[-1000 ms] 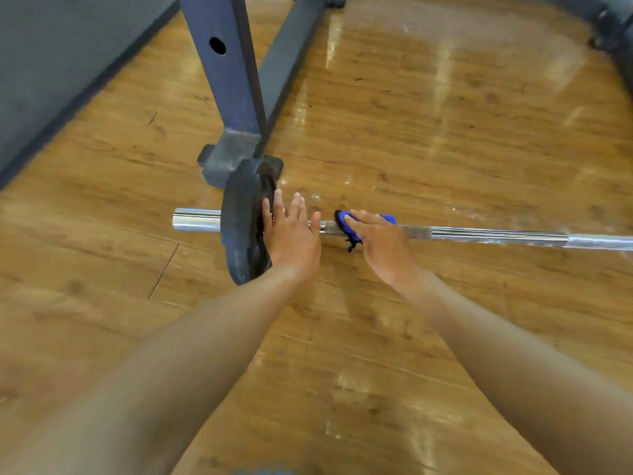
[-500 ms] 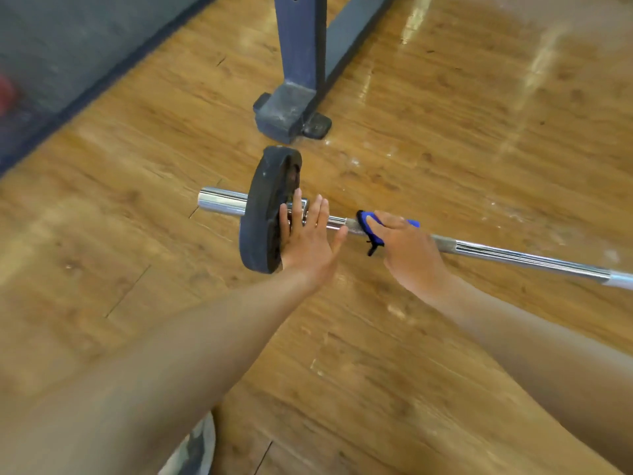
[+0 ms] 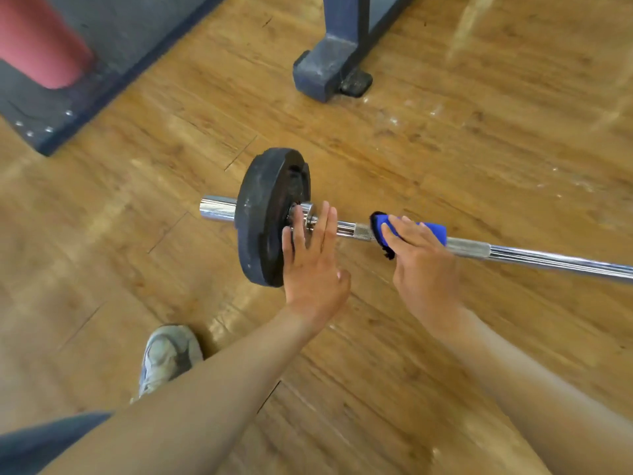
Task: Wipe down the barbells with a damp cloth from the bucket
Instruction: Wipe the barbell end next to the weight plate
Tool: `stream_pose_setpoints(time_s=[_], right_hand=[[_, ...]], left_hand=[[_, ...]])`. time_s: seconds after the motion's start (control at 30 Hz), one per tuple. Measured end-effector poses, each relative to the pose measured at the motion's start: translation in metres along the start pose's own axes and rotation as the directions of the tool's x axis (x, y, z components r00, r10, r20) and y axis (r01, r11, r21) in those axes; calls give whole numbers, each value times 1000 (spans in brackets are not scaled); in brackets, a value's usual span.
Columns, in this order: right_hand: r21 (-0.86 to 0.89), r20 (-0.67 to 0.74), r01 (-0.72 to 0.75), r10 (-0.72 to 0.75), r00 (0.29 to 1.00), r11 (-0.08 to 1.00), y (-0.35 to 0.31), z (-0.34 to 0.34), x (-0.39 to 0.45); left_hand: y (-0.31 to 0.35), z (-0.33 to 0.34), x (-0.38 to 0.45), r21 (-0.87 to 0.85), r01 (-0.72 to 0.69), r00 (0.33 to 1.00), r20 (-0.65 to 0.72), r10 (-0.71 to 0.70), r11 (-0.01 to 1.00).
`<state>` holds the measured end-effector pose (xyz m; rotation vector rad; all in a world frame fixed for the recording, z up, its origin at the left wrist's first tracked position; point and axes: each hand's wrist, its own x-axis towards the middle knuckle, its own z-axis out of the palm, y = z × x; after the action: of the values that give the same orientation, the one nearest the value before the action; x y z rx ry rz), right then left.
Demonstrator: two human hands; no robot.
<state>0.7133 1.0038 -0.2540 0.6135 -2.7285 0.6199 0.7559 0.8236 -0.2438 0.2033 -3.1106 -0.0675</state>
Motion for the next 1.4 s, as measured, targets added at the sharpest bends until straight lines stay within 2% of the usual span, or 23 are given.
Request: stream_pose_setpoints(time_s=[0.07,0.13,0.2,0.3,0.4,0.5,0.57,0.63,0.7,0.73,0.77,0.83,0.9,0.97,1.03,1.07,1.17,1.2,1.23,1.33,1.4], right_hand=[[77,48,-28,24,999,997,-18,4,8],[94,93,-3,-6,996,996,-26,2,5],[58,73,44,-48,996,997,-22,-8,-13],[21,25,5,-5,1000,1000,-16,-19,-45],[85,77,-79,73,994,993,-37,-11,-40],[132,167,19,-41,985,991,-59,-8,-39],[90,118,83,-94,989,992,-46,-16,-55],[41,39,0,-1,999,999,-29,-25,-75],[28,-21,-161,162,987,987,-38,-24,-84],[35,-46,-194,196,980,980,-50,-17,-83],[41,-52,-179,181,982,983,-61,-11,-81],[48,-15,-30,31,999,998,-64,-5,-81],[23,11,58,-58,998,998,-35,-16,-83],[-2,-24,-93,93,995,996,-5,-32,-84],[25,-28,-256,257,966,966,-11,-32,-75],[39,-5,-247,248,969,968,-23,-25,-66],[45,47,-32,30,998,998,-45,-10,-49],[36,60,-3,1,998,999,-38,-11,-46],[17,47,-30,29,998,999,-25,-15,-43],[-17,18,-280,280,960,960,0,-27,-39],[-20,73,-298,298,952,955,-7,-28,-25]], left_hand=[[2,-4,7,25,-17,998,-54,18,1000],[1,-8,18,52,-87,996,5,87,995],[1,-5,14,116,-130,991,59,124,985],[4,1,-14,164,-90,996,15,89,982],[8,5,-34,115,-17,996,-86,27,993],[11,7,-55,110,39,993,-112,-27,993],[17,8,-66,69,79,990,-126,-69,995],[22,9,-75,49,123,987,-105,-118,991],[25,11,-81,49,164,981,-108,-158,985],[26,11,-83,49,171,980,-116,-165,984],[26,12,-84,50,167,980,-119,-160,985],[24,12,-83,58,155,982,-120,-147,986],[24,10,-77,69,148,985,-96,-141,987],[21,8,-67,54,117,991,-73,-113,992],[23,5,-58,57,112,992,-62,-108,992],[25,2,-53,58,115,992,-59,-112,992],[29,1,-38,16,115,992,-48,-114,993],[28,2,-33,10,106,993,-42,-106,994],[28,2,-26,12,95,995,-45,-94,995],[24,1,-9,25,50,998,-46,-49,998],[24,-1,3,27,28,999,-30,-27,999]])
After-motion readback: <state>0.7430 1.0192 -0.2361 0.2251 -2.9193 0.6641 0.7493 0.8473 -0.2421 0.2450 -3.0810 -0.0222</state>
